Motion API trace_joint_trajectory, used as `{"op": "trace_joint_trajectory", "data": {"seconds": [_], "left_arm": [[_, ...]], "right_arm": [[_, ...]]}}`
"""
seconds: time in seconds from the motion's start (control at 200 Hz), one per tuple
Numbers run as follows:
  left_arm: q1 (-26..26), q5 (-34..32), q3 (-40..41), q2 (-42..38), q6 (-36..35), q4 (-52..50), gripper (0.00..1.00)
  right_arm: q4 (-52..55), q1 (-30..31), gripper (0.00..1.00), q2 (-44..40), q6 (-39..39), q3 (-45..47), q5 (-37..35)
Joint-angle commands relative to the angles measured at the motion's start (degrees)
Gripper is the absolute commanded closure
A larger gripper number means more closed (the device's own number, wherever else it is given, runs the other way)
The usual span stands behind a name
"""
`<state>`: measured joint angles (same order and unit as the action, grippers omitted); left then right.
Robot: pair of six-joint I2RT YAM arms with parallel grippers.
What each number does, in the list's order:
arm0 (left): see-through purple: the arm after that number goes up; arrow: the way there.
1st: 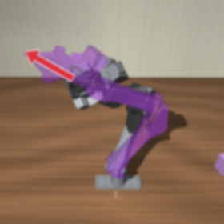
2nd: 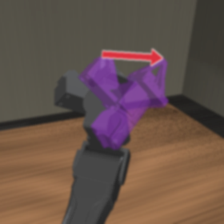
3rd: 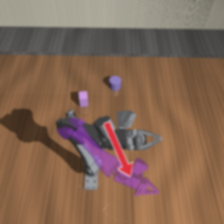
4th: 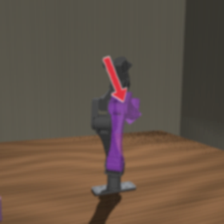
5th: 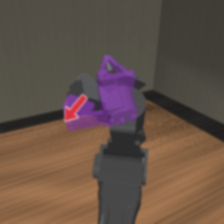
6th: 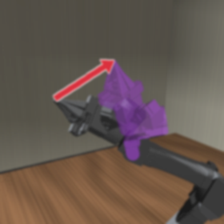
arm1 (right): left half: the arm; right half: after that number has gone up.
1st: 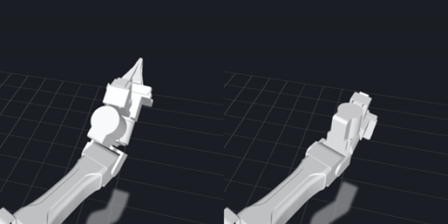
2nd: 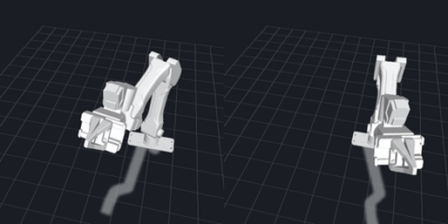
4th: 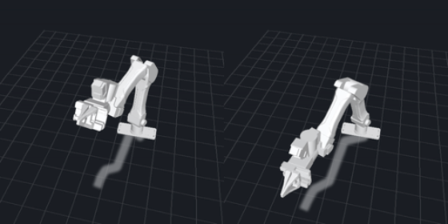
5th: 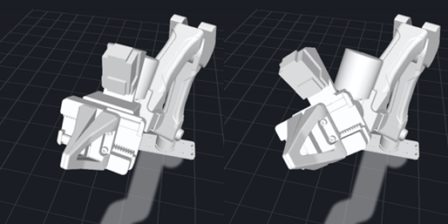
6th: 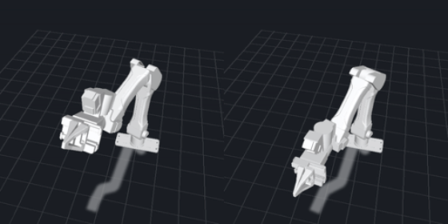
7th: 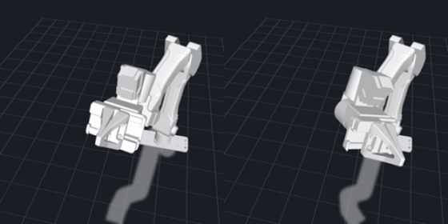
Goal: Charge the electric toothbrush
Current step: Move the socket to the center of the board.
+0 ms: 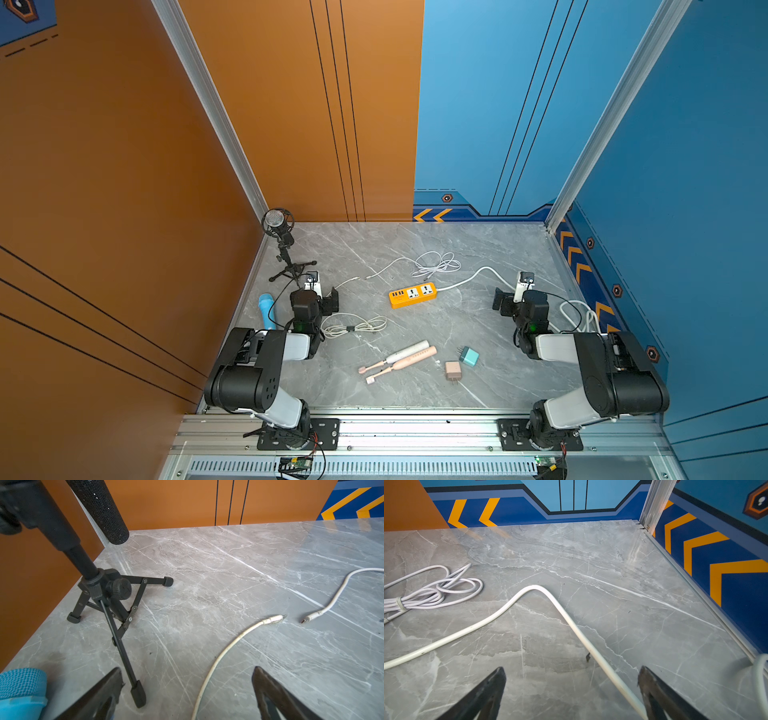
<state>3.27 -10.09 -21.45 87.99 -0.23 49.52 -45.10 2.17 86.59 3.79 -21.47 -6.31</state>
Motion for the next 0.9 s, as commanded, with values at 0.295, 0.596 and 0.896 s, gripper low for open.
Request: {"op": "trace_joint_trajectory", "data": {"seconds": [0.295,0.596,0.896], "left_arm": [[-0.4,-0.5,-0.7,0.4,-0.6,0.3,0.02],[1.0,-5.1,-2.7,-9.5,-1.0,-10.1,0.02],[-0.9,-0.8,-14.8,-21.7,13.6,-36.2,0.02]], "right_arm": [[-0.7,-0.4,0.00,0.3,-0.8,-1.5,-0.8],[19.1,-0.4,0.00,-9.6,1.0,-8.9,-3.9],[50.7,-2.1,0.00,-14.1,18.7,-24.2,6.9]]}}
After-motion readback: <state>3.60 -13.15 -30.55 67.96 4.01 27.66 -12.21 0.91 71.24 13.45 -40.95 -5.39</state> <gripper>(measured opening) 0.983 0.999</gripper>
